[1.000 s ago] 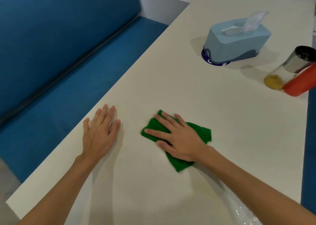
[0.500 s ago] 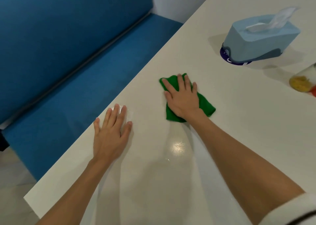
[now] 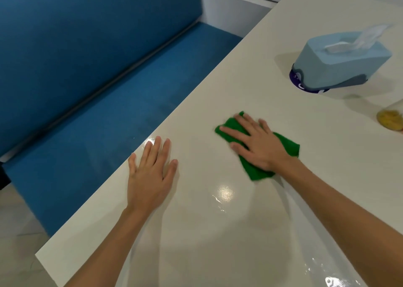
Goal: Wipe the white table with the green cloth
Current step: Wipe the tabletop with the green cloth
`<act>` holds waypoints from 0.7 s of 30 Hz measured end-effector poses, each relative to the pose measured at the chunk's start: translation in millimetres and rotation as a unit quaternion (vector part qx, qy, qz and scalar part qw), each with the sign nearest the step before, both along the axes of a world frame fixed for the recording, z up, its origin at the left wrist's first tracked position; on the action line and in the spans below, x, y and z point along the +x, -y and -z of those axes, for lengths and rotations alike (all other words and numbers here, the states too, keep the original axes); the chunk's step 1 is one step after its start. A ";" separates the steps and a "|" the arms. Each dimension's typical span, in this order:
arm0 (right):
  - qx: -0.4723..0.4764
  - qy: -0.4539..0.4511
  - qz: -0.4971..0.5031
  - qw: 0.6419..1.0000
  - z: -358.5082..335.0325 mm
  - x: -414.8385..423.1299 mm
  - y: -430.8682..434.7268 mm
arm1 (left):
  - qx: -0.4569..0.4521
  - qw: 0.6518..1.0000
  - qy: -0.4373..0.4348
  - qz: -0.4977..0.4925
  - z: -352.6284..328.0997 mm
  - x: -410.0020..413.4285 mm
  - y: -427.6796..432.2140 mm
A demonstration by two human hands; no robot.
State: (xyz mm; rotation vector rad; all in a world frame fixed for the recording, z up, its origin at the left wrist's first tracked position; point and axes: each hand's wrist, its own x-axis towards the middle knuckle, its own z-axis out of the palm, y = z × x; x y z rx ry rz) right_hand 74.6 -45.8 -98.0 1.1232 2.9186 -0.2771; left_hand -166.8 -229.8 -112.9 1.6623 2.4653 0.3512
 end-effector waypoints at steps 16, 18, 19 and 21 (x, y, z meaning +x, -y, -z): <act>-0.003 -0.029 -0.106 0.994 6.7 -69.0 81.9 | 0.038 0.999 0.028 -0.026 -5.8 -27.0 39.9; -0.002 -0.022 -0.120 0.993 2.7 -53.6 67.0 | 0.028 0.999 0.021 -0.014 -3.1 -30.3 44.6; -0.003 -0.014 -0.111 0.994 1.6 -51.1 54.3 | 0.028 0.999 0.014 -0.011 -2.3 -30.4 44.8; -0.004 -0.004 -0.067 0.998 0.4 -56.6 24.5 | 0.028 1.000 0.002 -0.012 -1.5 -29.1 44.2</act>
